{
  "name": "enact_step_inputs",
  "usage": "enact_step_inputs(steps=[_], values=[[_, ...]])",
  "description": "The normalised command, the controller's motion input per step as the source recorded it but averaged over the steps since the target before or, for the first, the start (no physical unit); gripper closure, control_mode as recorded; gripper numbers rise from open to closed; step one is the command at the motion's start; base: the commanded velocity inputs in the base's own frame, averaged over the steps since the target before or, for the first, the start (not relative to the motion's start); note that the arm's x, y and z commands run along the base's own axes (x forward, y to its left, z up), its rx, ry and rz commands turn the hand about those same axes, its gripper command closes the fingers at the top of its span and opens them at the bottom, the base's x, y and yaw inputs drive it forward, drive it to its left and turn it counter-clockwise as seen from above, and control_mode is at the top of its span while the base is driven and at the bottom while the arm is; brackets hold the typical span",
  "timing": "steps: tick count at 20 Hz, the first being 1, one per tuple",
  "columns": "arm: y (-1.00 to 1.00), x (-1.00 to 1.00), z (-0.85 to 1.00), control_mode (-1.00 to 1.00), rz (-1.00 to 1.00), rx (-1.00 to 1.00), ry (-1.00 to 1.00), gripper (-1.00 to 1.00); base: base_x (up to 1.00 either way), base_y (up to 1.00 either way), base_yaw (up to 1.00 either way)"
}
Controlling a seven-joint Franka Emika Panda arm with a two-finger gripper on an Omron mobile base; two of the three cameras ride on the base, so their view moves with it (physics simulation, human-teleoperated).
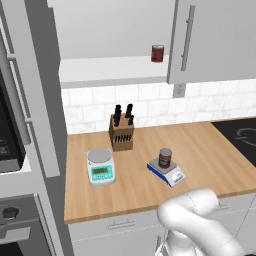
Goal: Pick the canned food and place it on the digital scale for weighing, and close the cabinet.
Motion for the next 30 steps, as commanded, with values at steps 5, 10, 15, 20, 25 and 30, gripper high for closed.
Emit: enact_step_inputs(steps=[5, 10, 15, 20, 25, 30], values=[[0.88, -1.0, -0.29, -1.0, 0.0, 0.0, -0.23, -1.0, 0.0, 0.0, 0.0], [1.0, -1.0, -0.06, -1.0, -0.03, -0.14, -0.24, -1.0, 0.0, 0.0, 0.0], [0.78, -0.99, 0.05, -1.0, -0.17, -0.38, 0.18, -1.0, 0.0, 0.0, 0.0], [0.98, -0.91, 0.0, -1.0, -0.09, -0.47, 0.5, -1.0, 0.0, 0.0, 0.0], [0.99, -0.98, 0.06, -1.0, -0.07, -0.36, 0.35, -1.0, 0.0, 0.0, 0.0], [1.0, -0.97, -0.27, -1.0, -0.09, -0.03, 0.0, -1.0, 0.0, 0.0, 0.0]])
